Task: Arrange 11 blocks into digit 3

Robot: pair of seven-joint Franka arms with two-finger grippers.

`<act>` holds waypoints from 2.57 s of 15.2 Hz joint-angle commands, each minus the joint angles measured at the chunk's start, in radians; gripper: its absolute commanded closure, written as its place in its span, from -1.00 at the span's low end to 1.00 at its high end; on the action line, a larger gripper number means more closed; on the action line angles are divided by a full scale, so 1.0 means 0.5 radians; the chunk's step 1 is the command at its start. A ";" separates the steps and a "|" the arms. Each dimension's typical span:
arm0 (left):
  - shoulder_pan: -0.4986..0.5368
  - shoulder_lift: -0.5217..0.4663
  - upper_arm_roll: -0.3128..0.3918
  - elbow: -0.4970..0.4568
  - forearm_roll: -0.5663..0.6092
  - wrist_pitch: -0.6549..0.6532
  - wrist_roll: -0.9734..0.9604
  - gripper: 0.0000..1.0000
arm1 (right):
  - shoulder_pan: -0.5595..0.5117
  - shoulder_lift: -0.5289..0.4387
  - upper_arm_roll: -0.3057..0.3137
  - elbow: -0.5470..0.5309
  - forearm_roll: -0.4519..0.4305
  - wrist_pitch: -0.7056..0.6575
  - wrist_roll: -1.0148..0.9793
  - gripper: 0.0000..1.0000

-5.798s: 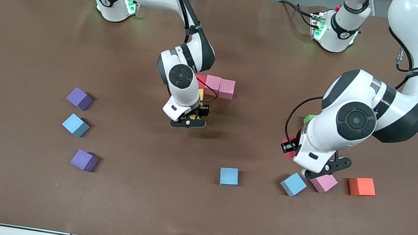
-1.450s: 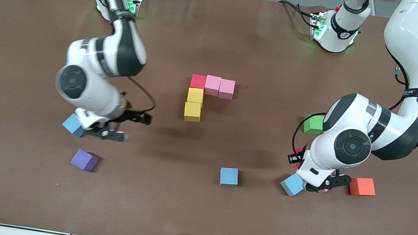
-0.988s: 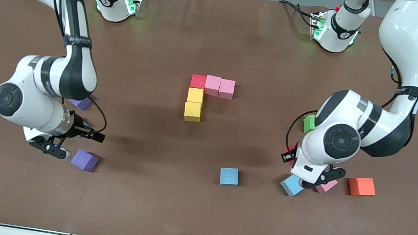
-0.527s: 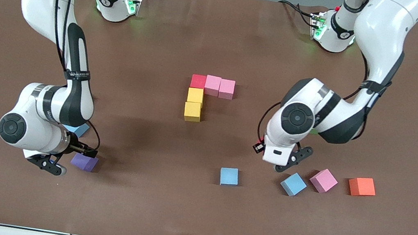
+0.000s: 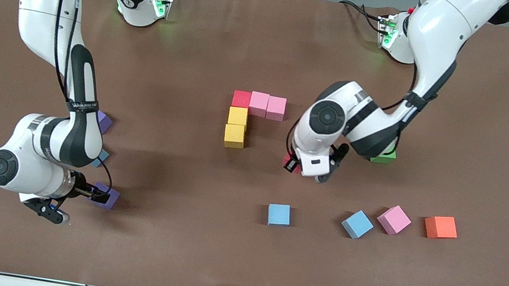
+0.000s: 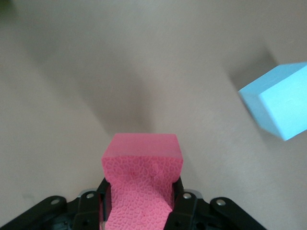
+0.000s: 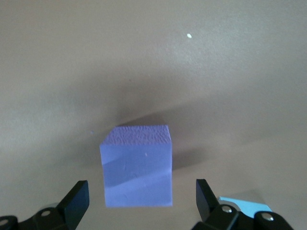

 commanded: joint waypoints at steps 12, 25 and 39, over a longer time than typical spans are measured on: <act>-0.262 0.193 0.051 -0.014 0.033 0.402 -1.216 0.92 | 0.006 0.127 0.036 0.128 -0.006 -0.004 -0.084 0.44; -0.529 0.233 0.226 0.025 0.020 0.448 -1.317 0.92 | 0.666 0.010 0.027 0.131 -0.009 -0.155 -0.053 0.59; -0.532 0.264 0.226 0.041 0.023 0.580 -1.330 0.92 | 0.801 0.060 0.036 0.125 0.000 -0.020 0.048 0.59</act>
